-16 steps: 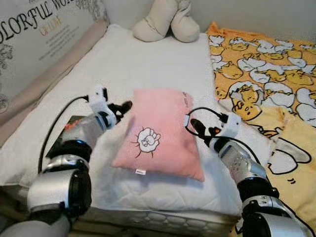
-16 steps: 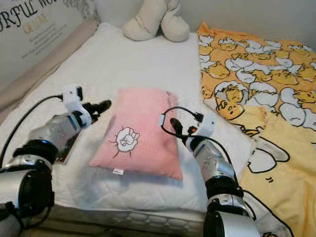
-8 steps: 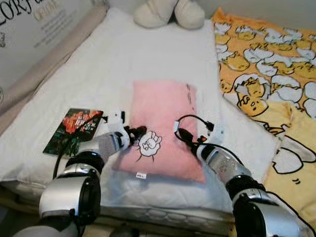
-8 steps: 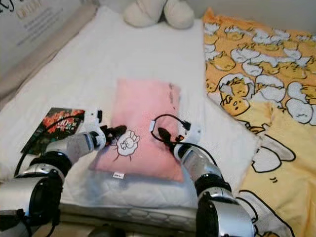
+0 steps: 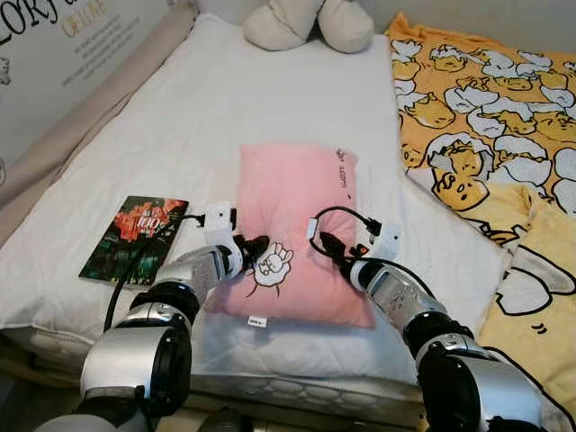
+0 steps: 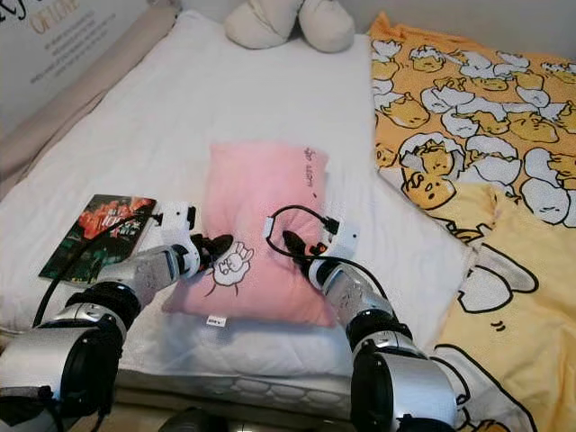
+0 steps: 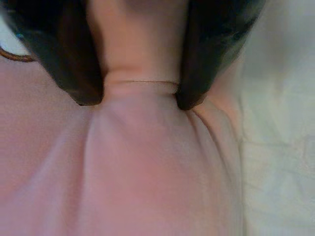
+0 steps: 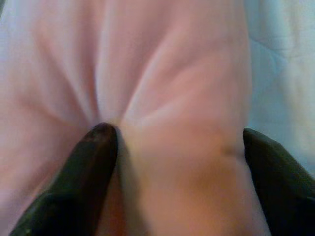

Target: Clean up the room

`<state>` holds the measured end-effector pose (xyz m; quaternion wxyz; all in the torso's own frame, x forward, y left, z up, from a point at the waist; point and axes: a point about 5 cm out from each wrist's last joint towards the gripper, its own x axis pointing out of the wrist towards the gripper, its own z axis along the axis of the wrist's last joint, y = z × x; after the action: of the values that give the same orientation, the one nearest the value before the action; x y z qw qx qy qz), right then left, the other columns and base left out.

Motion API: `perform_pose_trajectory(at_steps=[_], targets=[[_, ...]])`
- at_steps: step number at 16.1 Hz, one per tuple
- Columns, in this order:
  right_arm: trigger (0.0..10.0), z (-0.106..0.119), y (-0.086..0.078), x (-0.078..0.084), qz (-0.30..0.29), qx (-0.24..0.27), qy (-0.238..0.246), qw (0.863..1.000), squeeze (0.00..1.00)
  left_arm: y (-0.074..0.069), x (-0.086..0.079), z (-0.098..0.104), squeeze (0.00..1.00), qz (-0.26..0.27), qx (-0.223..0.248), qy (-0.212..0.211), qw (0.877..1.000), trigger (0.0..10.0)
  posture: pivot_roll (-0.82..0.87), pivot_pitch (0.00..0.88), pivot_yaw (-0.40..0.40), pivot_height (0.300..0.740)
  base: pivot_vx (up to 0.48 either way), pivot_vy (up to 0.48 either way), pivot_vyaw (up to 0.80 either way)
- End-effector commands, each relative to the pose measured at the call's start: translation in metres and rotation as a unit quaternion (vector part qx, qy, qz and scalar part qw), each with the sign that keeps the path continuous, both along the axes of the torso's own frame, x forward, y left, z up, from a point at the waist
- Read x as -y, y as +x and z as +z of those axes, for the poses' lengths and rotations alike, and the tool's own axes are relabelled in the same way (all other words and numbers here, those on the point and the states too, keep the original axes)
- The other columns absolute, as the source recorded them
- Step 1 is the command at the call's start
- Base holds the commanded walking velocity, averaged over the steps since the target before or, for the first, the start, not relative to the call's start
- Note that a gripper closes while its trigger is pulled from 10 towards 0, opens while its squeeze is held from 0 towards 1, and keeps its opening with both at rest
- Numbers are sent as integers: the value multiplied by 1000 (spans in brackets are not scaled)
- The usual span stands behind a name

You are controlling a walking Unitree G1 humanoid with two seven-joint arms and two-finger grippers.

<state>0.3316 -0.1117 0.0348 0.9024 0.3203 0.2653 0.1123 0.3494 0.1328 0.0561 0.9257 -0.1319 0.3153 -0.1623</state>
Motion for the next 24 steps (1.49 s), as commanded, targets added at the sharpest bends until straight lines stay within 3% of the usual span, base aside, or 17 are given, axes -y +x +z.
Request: perform_pose_trajectory(at_steps=[1,3,7,11,15,18,21,24], targets=[[0,-2,-2,-6,19,-6,-8,1000,0,-11,7,-15,0,-21,-30,18,999,0,8,107,-18,740,0,0,0],[0,-7,-5,-2,12,-19,-5,1000,0,-9,4,-13,0,-36,-5,52,998,0,18,104,-23,740,0,0,0],[0,-15,-13,-5,10,-30,9,999,0,-10,11,-13,0,-27,2,22,999,0,10,75,-20,740,0,0,0],[0,-18,-15,-7,10,-36,11,999,0,-9,14,-12,0,-32,19,37,999,0,36,30,-11,740,0,0,0],[0,-16,-12,-1,3,-16,-35,999,0,-4,15,-6,0,-29,40,31,998,0,31,0,-3,740,0,0,0],[0,-12,-9,0,16,-8,-60,998,0,6,20,9,0,-22,90,22,995,0,20,0,4,740,0,0,0],[0,2,4,3,2,4,-63,998,0,20,18,32,0,-37,144,59,987,0,16,0,10,740,0,0,0],[0,54,38,-1,-10,94,-48,994,0,40,13,79,0,-62,239,80,966,0,29,0,6,740,0,0,0]])
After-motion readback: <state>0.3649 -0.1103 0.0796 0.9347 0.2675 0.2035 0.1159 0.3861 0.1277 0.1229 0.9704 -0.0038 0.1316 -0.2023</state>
